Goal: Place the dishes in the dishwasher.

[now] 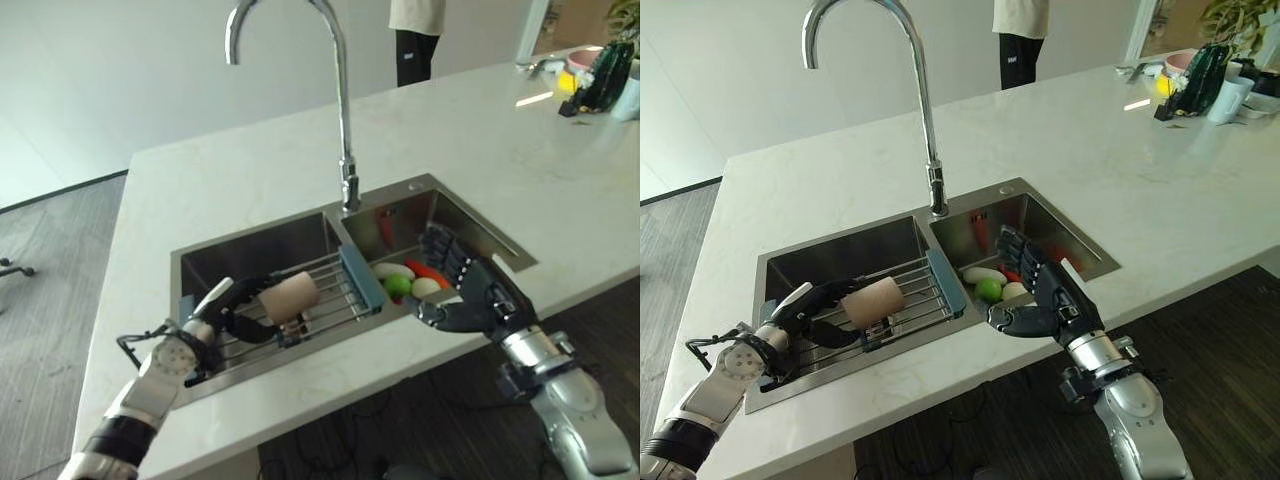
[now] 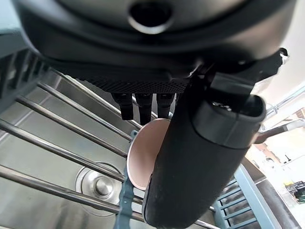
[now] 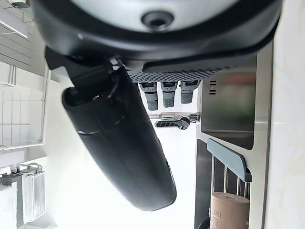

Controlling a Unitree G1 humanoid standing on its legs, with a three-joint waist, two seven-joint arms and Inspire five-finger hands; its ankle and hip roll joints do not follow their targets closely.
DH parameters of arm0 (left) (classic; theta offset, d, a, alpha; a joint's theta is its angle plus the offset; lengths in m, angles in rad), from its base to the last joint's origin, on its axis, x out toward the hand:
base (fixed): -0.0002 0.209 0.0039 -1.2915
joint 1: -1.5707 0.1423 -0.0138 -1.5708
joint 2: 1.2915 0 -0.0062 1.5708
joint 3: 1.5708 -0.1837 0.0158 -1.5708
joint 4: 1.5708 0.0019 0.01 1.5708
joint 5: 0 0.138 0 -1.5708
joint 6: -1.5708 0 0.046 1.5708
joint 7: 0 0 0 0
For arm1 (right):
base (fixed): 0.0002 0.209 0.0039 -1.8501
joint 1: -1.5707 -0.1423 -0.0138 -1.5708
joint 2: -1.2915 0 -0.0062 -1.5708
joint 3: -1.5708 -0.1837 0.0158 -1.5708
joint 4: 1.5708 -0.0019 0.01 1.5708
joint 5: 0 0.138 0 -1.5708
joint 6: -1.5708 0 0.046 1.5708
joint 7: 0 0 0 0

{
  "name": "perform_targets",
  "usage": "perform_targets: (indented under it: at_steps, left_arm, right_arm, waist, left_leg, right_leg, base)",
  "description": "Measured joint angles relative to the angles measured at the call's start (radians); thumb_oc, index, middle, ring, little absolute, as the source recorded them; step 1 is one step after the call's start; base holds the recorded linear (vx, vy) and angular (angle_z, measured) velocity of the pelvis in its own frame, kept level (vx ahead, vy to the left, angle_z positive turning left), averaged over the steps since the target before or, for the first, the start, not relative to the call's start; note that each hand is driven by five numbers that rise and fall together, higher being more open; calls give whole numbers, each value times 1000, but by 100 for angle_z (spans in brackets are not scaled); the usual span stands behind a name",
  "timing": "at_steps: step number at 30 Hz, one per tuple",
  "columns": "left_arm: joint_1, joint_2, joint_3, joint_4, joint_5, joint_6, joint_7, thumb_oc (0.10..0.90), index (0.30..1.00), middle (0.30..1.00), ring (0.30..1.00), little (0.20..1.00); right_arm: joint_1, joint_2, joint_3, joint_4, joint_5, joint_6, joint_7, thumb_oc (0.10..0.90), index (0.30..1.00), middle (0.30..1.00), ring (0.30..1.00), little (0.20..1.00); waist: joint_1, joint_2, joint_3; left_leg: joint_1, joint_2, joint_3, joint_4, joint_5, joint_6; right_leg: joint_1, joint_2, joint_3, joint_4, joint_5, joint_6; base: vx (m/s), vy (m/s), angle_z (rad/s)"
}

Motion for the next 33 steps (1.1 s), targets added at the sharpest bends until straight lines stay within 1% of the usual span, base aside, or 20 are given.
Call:
perform_targets:
  at_steps: [4, 10, 19, 24, 30, 33]
  left_arm:
    - [-28, -7, -23, 23, 20, 0, 1, 800, 900, 900, 900, 900]
    - [-31, -8, -26, 22, 20, 0, 0, 800, 900, 900, 900, 900]
    - [-34, -10, -33, 22, 20, 1, 0, 800, 900, 900, 900, 900]
    - [-85, -14, -105, 28, 28, 13, -1, 800, 900, 900, 900, 900]
    - [-125, -48, -125, 28, 28, 39, -2, 800, 900, 900, 900, 900]
    - [-153, -51, -161, 52, 31, 43, -6, 800, 900, 900, 900, 900]
  right_arm:
    - [-6, 0, 0, 0, -1, 4, 11, 800, 900, 900, 900, 900]
    - [-7, 0, -1, 0, -6, 10, 19, 800, 900, 900, 900, 900]
    - [-8, 1, -1, 0, -7, 22, 22, 800, 900, 900, 900, 900]
    - [-9, 2, 0, 0, -8, 29, 24, 800, 900, 900, 900, 900]
    - [-10, 1, 1, 0, -8, 30, 26, 800, 900, 900, 900, 900]
    - [-10, 1, 1, 0, -8, 31, 26, 800, 900, 900, 900, 900]
  waist:
    - [-1, 0, 0]
    - [-4, 0, 0]
    - [-24, 0, 0]
    - [-25, 2, -1]
    - [-29, 6, -3]
    - [-31, 11, -7]
  left_leg:
    - [0, 0, 2, 0, 0, 0]
    - [1, 0, 4, -3, 0, 0]
    - [9, 1, 17, -5, -1, -1]
    - [11, 1, 22, -5, -3, 0]
    - [12, 0, 27, -5, -4, 2]
    - [12, 1, 28, -5, -4, 2]
  right_leg:
    - [-1, 0, 1, 0, 0, 1]
    - [0, 2, 4, -2, 1, 1]
    - [1, 5, 11, -2, 2, 3]
    - [1, 6, 17, -2, 3, 4]
    - [1, 6, 29, -2, 5, 5]
    - [2, 7, 31, -2, 6, 6]
  base:
    - [0, 0, 0]
    - [0, 0, 0]
    - [4, -3, -4]
    - [3, 1, -2]
    - [-2, 2, -2]
    - [0, 0, 0]
